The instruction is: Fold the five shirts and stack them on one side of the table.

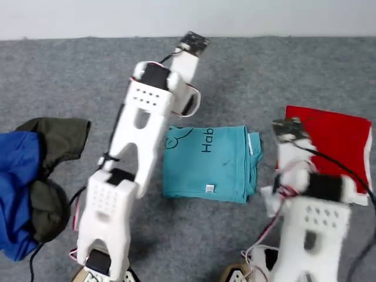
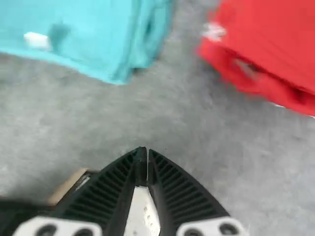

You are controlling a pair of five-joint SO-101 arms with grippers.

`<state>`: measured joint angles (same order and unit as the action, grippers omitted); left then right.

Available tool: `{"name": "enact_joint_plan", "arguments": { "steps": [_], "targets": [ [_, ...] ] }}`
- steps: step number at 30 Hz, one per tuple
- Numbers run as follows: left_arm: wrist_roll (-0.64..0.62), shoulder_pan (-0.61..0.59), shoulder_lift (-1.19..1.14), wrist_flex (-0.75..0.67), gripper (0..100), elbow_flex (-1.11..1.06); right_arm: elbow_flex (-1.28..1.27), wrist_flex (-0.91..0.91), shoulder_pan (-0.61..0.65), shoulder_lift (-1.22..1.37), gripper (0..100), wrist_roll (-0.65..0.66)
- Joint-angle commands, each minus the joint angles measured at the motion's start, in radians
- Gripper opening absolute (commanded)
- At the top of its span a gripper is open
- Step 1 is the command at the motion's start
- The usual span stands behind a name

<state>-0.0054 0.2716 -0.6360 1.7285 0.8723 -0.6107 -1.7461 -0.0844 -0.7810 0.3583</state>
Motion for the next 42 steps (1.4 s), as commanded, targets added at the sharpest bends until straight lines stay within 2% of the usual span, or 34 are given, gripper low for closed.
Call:
{"name": "enact_joint_plan", "arguments": {
  "steps": [1,6,8,13,17,25,35,42],
  "targets": [
    [0.011,-0.075,0.295,0.029,1,-0.174,0.141,0.027,0.085,0.124,1.6,-0.032],
    [0.1,-0.198,0.582,0.029,1,-0.407,0.279,0.097,0.136,0.282,1.7,-0.04],
    [0.112,-0.255,0.667,0.029,1,-0.483,0.313,0.147,0.156,0.348,4.5,-0.091],
    [0.133,-0.367,0.802,0.029,1,-0.605,0.368,0.254,0.196,0.519,17.1,-0.193],
    [0.133,-0.422,0.852,0.029,1,-0.641,0.416,0.34,0.203,0.634,16.5,-0.218],
    [0.135,-0.437,0.861,0.029,1,-0.645,0.489,0.467,0.206,0.854,14.7,-0.216],
    [0.135,-0.437,0.859,0.029,1,-0.647,0.634,0.464,0.251,1.064,12.6,-0.216],
    [0.135,-0.437,0.858,0.029,1,-0.647,0.683,0.46,0.237,1.139,12.6,-0.218]
  ]
}}
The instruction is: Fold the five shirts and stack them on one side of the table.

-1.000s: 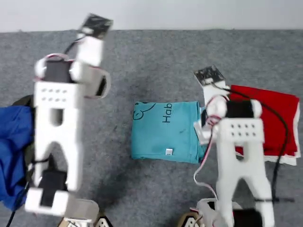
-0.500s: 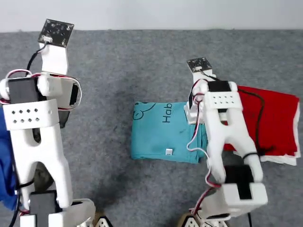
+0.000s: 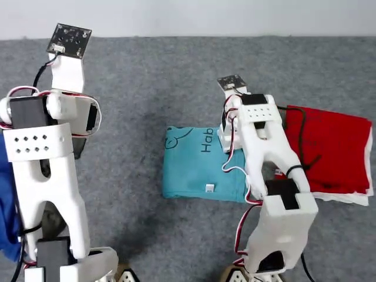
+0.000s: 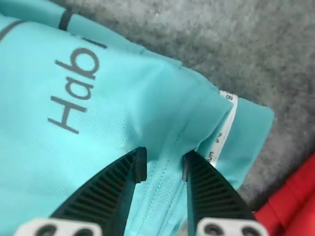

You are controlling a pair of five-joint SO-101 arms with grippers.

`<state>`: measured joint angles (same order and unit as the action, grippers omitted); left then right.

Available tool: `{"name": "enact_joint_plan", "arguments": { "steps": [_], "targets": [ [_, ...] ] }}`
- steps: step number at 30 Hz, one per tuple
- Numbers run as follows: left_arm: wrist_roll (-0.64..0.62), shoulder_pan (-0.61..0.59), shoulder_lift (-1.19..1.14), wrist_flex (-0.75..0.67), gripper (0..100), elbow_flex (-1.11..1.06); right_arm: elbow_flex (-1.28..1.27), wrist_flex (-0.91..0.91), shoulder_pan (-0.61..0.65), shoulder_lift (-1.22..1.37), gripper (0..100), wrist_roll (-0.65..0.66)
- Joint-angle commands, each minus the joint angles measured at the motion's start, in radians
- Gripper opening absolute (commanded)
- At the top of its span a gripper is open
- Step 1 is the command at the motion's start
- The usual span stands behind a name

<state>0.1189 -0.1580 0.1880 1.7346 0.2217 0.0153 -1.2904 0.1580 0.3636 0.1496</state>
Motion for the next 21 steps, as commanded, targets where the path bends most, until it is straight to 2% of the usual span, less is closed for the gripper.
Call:
{"name": "enact_joint_plan", "arguments": {
  "steps": [1,9,19,21],
  "targets": [
    [0.011,-0.006,0.034,0.023,1,0.004,0.057,0.004,-0.007,-0.002,12.6,-0.009],
    [0.011,-0.005,0.034,0.023,1,0.004,0.094,-0.07,-0.01,-0.031,12.6,-0.008],
    [0.011,-0.002,0.035,0.018,1,-0.056,0.103,-0.061,-0.025,0.047,12.4,-0.003],
    [0.011,-0.002,0.035,0.018,1,-0.056,0.103,-0.061,-0.025,0.05,9.1,-0.002]
  ]
}}
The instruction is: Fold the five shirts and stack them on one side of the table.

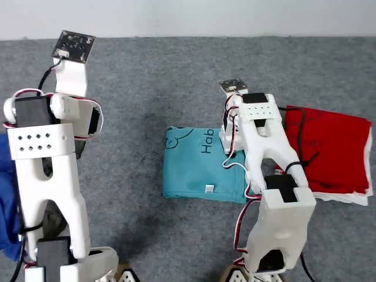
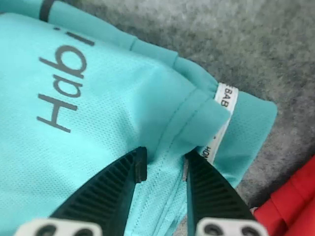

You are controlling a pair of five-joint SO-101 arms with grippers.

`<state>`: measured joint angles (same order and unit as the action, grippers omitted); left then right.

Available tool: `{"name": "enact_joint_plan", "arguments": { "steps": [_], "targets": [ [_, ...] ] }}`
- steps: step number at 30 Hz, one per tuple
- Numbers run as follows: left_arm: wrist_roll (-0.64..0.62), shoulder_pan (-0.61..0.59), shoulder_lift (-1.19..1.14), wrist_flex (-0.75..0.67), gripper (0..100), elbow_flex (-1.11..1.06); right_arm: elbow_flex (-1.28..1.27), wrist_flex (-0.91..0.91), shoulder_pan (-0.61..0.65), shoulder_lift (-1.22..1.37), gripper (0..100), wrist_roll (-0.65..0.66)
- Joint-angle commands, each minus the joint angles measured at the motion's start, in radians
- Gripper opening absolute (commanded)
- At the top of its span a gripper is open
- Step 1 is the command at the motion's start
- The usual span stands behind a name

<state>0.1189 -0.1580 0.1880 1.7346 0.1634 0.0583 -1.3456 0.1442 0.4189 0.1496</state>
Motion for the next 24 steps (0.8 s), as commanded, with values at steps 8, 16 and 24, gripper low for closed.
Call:
{"name": "enact_joint_plan", "arguments": {
  "steps": [8,16,24],
  "targets": [
    [0.011,-0.002,0.038,0.018,1,0.002,0.094,-0.015,-0.041,-0.047,0.9,0.009],
    [0.011,0.0,0.035,0.018,1,0.004,0.094,-0.059,-0.157,-0.113,0.9,0.187],
    [0.011,0.0,0.035,0.017,1,0.004,0.094,-0.048,-0.191,-0.127,0.9,0.239]
  ]
}}
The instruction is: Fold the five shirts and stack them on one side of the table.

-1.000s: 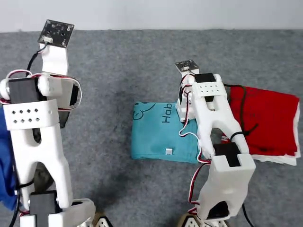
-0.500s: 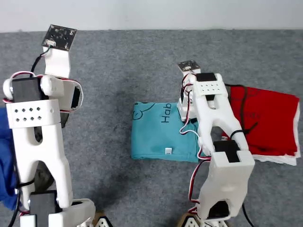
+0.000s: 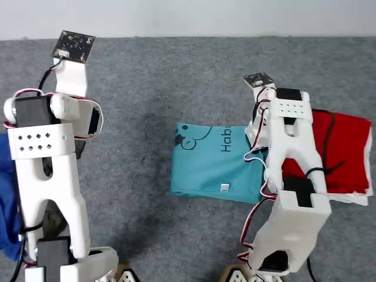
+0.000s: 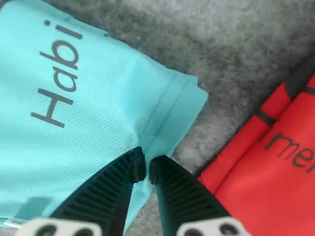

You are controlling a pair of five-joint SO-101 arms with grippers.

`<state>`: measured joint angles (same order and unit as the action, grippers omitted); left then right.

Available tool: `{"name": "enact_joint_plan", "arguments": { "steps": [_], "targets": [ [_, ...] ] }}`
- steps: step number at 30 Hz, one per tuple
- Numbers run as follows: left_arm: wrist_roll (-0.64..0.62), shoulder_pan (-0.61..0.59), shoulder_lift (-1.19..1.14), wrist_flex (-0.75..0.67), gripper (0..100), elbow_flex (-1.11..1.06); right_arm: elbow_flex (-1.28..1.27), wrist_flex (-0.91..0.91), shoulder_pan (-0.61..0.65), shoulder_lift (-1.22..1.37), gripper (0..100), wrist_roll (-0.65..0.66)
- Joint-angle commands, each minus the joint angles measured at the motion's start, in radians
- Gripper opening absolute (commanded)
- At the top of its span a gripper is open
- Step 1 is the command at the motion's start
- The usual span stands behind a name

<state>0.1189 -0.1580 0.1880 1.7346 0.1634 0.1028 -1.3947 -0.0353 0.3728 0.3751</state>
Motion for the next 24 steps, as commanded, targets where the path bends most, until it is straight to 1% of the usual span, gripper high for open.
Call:
{"name": "enact_joint_plan", "arguments": {
  "steps": [1,3,4,8,11,15,21,22,24],
  "targets": [
    [0.011,0.0,0.035,0.017,1,0.004,0.049,0.007,-0.01,-0.082,0.9,0.009],
    [0.011,0.0,0.035,0.017,1,0.004,0.049,0.013,-0.01,-0.082,1.4,0.008],
    [0.011,0.0,0.035,0.017,1,0.004,0.049,0.008,-0.01,-0.082,3.3,0.008],
    [0.011,0.0,0.035,0.017,1,0.004,0.068,-0.054,-0.008,-0.085,17.6,0.0],
    [0.011,0.0,0.035,0.017,1,0.004,0.12,-0.122,-0.008,-0.085,23.3,-0.075],
    [0.011,0.0,0.035,0.017,1,0.004,0.169,-0.186,0.018,-0.073,23.9,-0.126],
    [0.011,-0.002,0.035,0.017,1,0.004,0.14,-0.117,0.088,0.031,23.2,-0.167],
    [0.011,-0.003,0.035,0.017,1,0.004,0.141,-0.105,0.093,0.058,21.5,-0.166],
    [0.011,-0.005,0.035,0.017,1,0.004,0.157,-0.085,0.093,0.11,15.1,-0.161]
  ]
}}
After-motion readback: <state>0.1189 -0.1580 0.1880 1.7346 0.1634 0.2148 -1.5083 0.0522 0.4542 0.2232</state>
